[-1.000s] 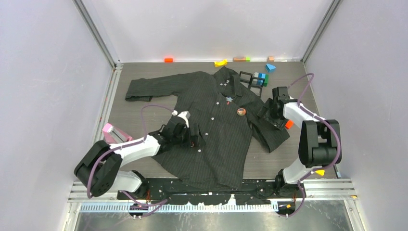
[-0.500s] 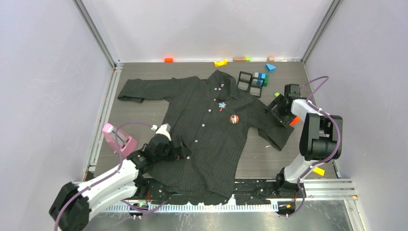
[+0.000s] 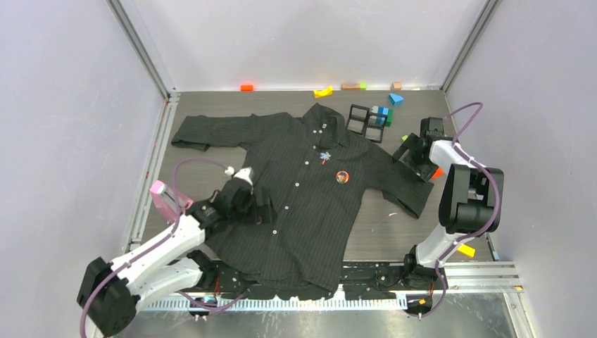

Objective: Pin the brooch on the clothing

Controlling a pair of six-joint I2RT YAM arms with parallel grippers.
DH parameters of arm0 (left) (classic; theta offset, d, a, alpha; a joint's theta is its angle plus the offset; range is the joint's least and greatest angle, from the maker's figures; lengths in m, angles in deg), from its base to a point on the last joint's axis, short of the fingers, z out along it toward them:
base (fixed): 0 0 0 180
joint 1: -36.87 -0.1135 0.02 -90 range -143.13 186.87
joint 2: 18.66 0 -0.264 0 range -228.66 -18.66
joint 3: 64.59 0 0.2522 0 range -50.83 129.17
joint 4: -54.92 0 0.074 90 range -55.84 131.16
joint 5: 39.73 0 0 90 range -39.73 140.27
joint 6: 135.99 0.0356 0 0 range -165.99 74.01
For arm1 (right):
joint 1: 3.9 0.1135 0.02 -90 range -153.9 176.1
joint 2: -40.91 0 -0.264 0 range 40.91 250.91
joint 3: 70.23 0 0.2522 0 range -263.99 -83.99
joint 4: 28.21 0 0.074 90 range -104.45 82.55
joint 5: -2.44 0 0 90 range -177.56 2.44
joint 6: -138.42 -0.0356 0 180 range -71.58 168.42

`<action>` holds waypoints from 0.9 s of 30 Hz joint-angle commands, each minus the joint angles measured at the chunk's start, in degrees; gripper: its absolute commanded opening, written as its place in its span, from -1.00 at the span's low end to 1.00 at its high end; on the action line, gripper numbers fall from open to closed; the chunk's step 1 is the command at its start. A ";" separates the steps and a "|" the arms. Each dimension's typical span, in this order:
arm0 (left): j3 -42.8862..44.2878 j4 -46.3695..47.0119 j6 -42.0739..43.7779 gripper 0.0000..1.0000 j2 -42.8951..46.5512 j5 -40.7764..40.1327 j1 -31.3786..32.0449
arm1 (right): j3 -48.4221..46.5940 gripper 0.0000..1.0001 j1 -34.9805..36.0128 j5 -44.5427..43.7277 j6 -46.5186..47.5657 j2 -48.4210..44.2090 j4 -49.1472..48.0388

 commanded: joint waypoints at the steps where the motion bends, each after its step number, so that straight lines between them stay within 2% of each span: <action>1: 12.98 0.35 10.20 0.99 -9.23 4.00 -3.27 | -4.61 0.91 -0.36 0.41 3.00 -7.13 4.07; 4: 20.64 0.32 13.85 0.99 -13.31 10.48 -10.00 | -6.47 0.97 -0.37 1.74 2.81 -13.11 7.44; 9: 34.79 -4.75 19.00 0.99 -15.82 20.82 -25.36 | -10.70 0.97 -0.29 1.95 3.91 -23.00 10.38; 12: 43.09 -8.33 23.14 0.99 -15.34 19.61 -30.71 | -10.62 0.98 -0.28 5.71 5.50 -31.48 7.23; 15: 48.19 -9.04 30.39 0.99 -13.08 13.96 -31.59 | -8.53 0.99 -0.28 8.58 6.53 -38.52 2.56; 17: 46.67 -6.28 35.97 0.99 -9.44 12.45 -31.55 | -6.59 0.99 -0.28 9.92 7.08 -43.12 -0.95; 19: 42.94 -3.69 37.80 0.99 -6.12 9.13 -31.53 | -3.85 0.99 -0.19 10.85 7.62 -48.56 -5.86; 24: 29.73 5.26 38.82 0.99 1.53 3.83 -31.64 | 6.30 0.99 -0.19 8.82 9.21 -55.28 -12.30; 27: 28.45 5.18 38.58 0.99 2.28 1.09 -31.74 | 9.53 0.99 -0.19 7.70 10.22 -56.91 -13.34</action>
